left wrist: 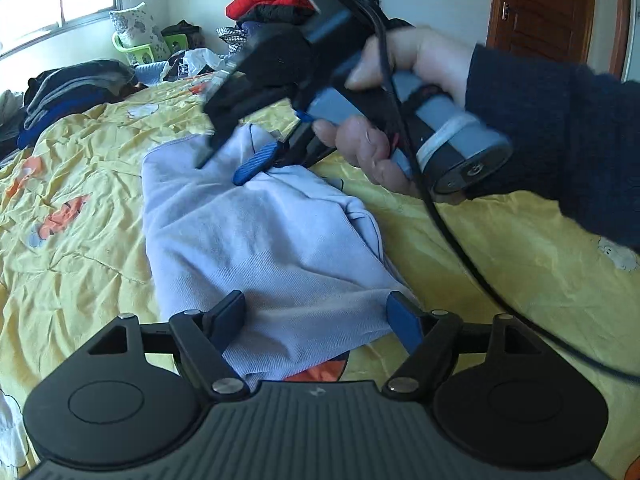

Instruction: Fold small clothes

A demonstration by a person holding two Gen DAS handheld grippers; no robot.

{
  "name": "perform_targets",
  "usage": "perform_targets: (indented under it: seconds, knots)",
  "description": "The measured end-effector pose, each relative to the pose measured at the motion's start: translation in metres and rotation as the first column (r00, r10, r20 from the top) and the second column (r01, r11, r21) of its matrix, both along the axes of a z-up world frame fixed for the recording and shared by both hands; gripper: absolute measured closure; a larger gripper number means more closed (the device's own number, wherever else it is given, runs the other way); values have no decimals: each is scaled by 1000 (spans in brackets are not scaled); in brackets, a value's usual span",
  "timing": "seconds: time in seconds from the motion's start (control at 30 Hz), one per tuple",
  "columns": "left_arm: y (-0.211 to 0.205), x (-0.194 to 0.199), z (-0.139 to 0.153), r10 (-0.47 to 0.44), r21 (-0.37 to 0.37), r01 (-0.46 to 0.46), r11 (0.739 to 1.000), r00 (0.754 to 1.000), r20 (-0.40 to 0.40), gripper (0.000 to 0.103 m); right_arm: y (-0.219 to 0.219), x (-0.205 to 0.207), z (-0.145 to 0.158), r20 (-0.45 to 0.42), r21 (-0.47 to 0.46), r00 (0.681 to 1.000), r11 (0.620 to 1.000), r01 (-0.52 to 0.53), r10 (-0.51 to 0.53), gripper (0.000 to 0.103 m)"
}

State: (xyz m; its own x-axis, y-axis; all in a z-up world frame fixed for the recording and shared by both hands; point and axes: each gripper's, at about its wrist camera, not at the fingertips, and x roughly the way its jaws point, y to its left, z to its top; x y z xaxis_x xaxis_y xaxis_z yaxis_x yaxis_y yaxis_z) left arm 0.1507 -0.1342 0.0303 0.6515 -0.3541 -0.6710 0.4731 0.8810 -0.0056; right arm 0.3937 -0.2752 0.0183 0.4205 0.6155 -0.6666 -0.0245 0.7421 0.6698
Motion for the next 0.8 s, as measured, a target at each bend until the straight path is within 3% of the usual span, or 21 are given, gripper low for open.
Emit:
perform_targets:
  seconds: [0.07, 0.17, 0.23, 0.3, 0.4, 0.47, 0.53, 0.63, 0.73, 0.8]
  knots:
    - [0, 0, -1, -2, 0, 2, 1000, 1000, 0, 26, -13, 2, -10, -50, 2, 998, 999, 40, -40, 101]
    - [-2, -2, -2, -4, 9, 4, 1000, 1000, 9, 26, -23, -5, -15, -62, 55, 996, 996, 66, -63, 100]
    - [-3, -3, -3, -4, 12, 4, 1000, 1000, 15, 26, -23, -16, -5, -46, 64, 996, 995, 73, -70, 86]
    - [-3, -3, -3, -6, 13, 5, 1000, 1000, 17, 25, -21, -31, 12, 14, 75, 998, 995, 65, -67, 58]
    - [-5, -3, -2, -5, 13, 4, 1000, 1000, 16, 25, -15, -51, 31, 84, 112, 996, 994, 5, -14, 38]
    - [-5, -2, -3, -6, 18, 5, 1000, 1000, 20, 24, -7, -56, 30, 76, 77, 996, 996, -54, 48, 37]
    - [-5, -3, -3, -8, 20, 8, 1000, 1000, 22, 24, -1, -58, 19, 75, -12, 994, 997, -79, 80, 46]
    - [2, -4, 5, -3, -11, 4, 1000, 1000, 27, 24, -7, -64, 19, 99, -39, 993, 997, -64, 68, 55]
    - [30, 2, 23, 49, -115, -47, 992, 999, 18, 24, -21, -74, 36, 119, -33, 992, 999, -26, 30, 41]
    - [60, 19, 33, 128, -217, -131, 967, 991, -26, 23, -33, -81, 43, 145, -20, 989, 1000, -18, 21, 33]
